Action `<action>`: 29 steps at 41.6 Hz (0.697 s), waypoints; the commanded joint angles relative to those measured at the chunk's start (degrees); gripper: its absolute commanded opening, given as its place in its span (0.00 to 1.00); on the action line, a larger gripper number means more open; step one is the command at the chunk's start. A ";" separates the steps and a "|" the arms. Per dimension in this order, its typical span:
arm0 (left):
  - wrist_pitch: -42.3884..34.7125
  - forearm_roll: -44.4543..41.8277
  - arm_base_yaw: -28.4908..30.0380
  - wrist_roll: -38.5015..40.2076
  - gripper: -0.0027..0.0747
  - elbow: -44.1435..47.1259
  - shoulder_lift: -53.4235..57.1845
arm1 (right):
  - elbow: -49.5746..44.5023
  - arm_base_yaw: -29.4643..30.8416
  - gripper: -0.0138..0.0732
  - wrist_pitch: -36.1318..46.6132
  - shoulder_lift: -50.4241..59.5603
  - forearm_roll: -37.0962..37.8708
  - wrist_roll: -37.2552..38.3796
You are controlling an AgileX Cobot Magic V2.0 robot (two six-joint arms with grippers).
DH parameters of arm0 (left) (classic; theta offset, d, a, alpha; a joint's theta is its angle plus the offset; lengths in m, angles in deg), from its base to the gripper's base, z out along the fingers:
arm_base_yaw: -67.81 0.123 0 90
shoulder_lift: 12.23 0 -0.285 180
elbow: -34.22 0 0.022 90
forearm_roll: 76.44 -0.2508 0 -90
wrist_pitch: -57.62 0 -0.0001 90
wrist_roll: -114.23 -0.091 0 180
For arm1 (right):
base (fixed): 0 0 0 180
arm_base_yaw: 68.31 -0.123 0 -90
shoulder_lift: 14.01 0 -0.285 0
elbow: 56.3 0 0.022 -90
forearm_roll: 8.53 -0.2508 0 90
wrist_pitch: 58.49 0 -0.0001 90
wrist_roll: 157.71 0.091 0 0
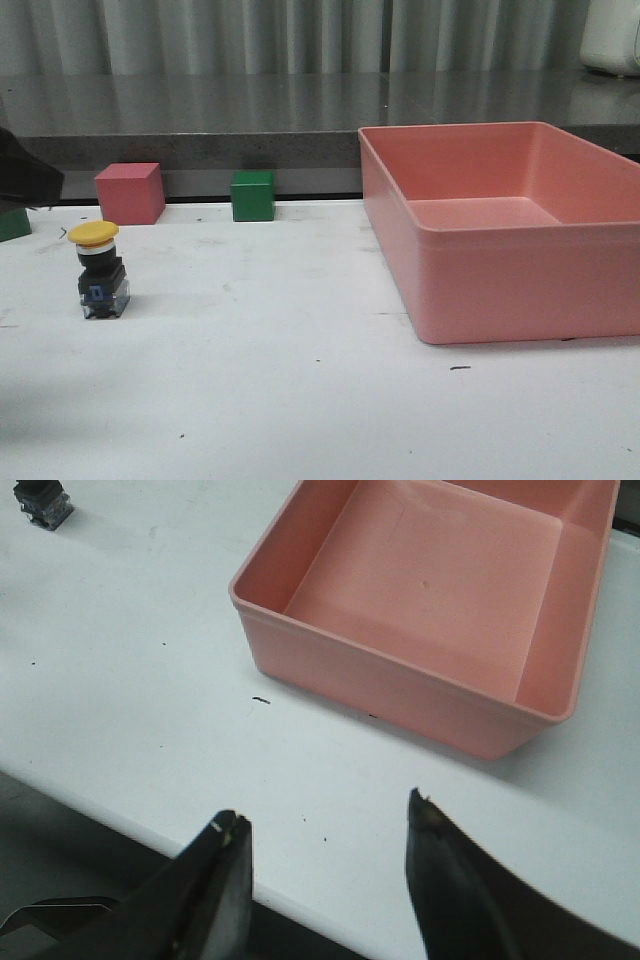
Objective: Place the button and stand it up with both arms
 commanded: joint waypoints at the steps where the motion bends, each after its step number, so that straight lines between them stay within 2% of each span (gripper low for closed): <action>1: 9.71 0.39 -1.29 1.88 0.65 -3.08 7.87 | 1.31 0.37 0.60 3.02 -0.16 0.00 -0.59; 11: 40.12 3.01 -7.56 1.41 0.65 -14.19 18.12 | 1.31 0.37 0.60 3.02 -0.16 0.00 -0.59; 14: 50.13 3.72 -9.73 -1.36 0.64 -18.23 19.69 | 1.31 0.37 0.60 3.02 -0.16 0.00 -0.59; 17: 56.77 5.27 -11.72 -3.73 0.64 -21.12 21.23 | 1.31 0.37 0.60 3.02 -0.16 0.00 -0.59; 21: 60.46 9.19 -14.07 -7.79 0.64 -23.43 23.31 | 1.31 0.37 0.60 3.02 -0.16 0.00 -0.59; 29: 60.20 12.33 -16.01 -8.35 0.64 -23.69 26.57 | 1.31 0.37 0.60 3.02 -0.16 0.00 -0.59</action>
